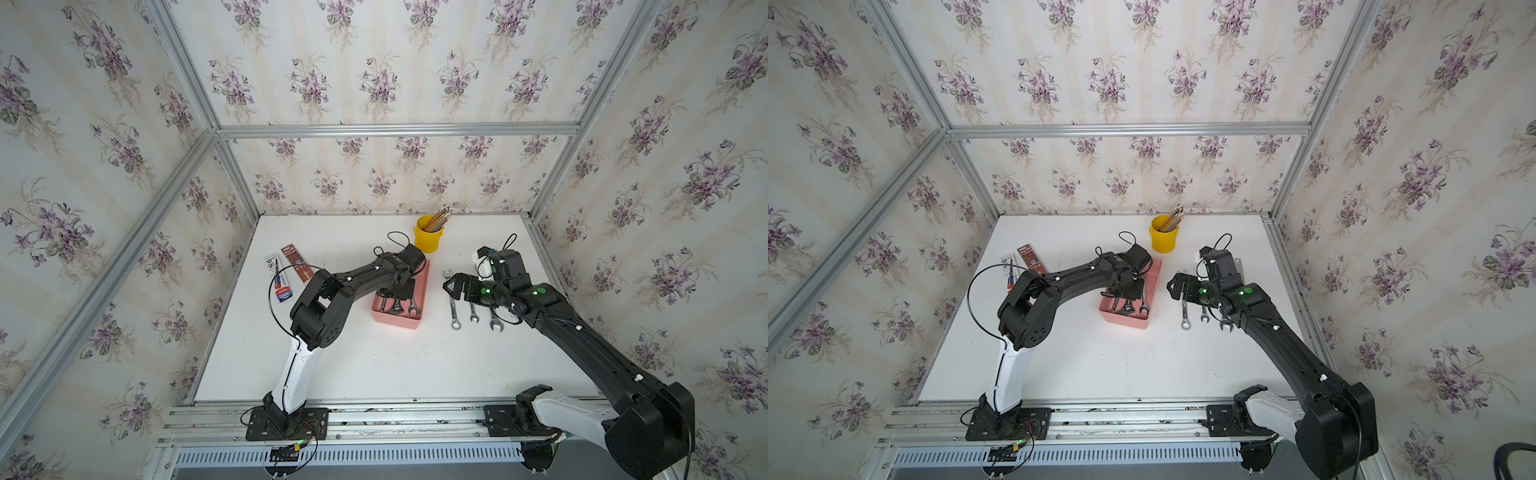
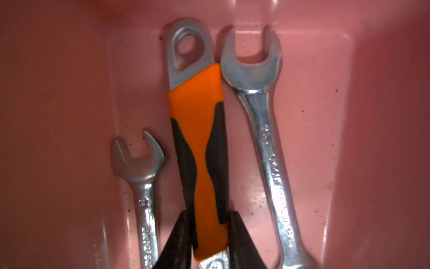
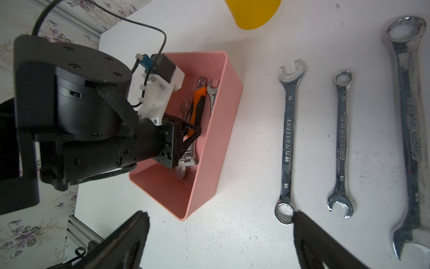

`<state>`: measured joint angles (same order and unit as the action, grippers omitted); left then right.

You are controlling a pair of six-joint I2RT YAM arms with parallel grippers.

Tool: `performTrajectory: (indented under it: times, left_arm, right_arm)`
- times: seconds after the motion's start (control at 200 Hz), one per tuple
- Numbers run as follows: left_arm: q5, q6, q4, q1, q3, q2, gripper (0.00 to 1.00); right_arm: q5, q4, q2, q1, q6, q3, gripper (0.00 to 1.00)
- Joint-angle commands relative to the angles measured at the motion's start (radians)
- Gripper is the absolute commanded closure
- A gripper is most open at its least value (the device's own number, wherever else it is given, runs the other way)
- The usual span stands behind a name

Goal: Take out the wrench from the storage box
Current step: Pick up the wrench from the storage box.

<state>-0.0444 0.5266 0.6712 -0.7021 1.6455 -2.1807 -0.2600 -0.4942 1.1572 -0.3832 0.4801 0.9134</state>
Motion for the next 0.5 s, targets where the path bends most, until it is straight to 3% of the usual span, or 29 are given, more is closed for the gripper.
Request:
performTrajectory:
  times: [0.0,0.495]
  left_arm:
    - [0.049,-0.010,0.023,-0.005,-0.022,0.025,0.79]
    - [0.041,0.016,0.049,-0.016,-0.056,0.206,0.81]
  right_arm:
    - [-0.007,0.023,-0.002,0.000,0.015,-0.004,0.00]
    - [-0.009,0.027,0.016,0.000,0.016,0.031,0.00]
